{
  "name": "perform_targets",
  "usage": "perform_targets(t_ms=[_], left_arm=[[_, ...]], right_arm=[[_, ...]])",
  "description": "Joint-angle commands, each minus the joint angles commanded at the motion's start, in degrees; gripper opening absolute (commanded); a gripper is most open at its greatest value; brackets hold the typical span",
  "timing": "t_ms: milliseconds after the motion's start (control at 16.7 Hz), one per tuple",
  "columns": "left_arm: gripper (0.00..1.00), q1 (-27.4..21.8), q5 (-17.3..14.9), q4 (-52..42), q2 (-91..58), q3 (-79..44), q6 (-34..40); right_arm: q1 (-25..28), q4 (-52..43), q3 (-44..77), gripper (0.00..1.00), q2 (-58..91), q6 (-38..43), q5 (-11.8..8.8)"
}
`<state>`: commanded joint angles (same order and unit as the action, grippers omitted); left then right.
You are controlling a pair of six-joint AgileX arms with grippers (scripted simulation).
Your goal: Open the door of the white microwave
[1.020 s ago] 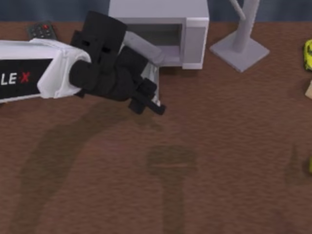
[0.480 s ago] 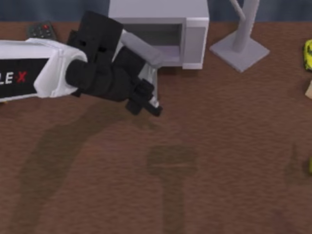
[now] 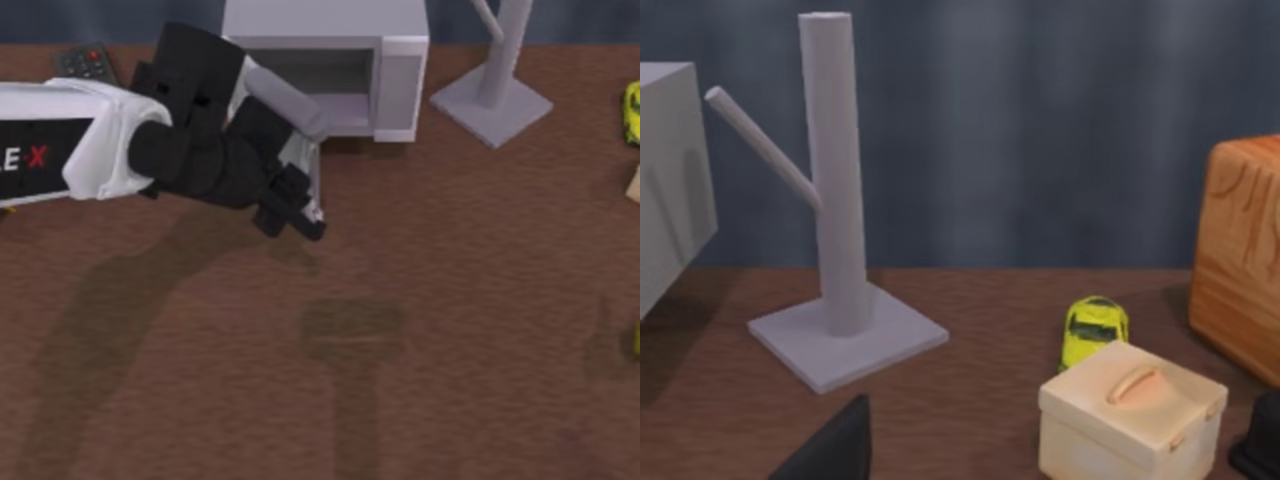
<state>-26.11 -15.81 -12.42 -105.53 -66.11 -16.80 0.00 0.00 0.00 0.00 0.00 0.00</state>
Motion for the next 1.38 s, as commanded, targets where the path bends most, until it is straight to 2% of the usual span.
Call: perform_targets(t_ms=[1140,1380], left_arm=[[0.0,0.0,0.0,0.0,0.0,0.0,0.0],[0.0,0.19,-1.16,-0.51,0.08,0.35,-1.03]], right_arm=[[0.0,0.0,0.0,1.0,0.0,0.0,0.0],[0.0,0.0,0.0,1.0,0.0,0.0,0.0]])
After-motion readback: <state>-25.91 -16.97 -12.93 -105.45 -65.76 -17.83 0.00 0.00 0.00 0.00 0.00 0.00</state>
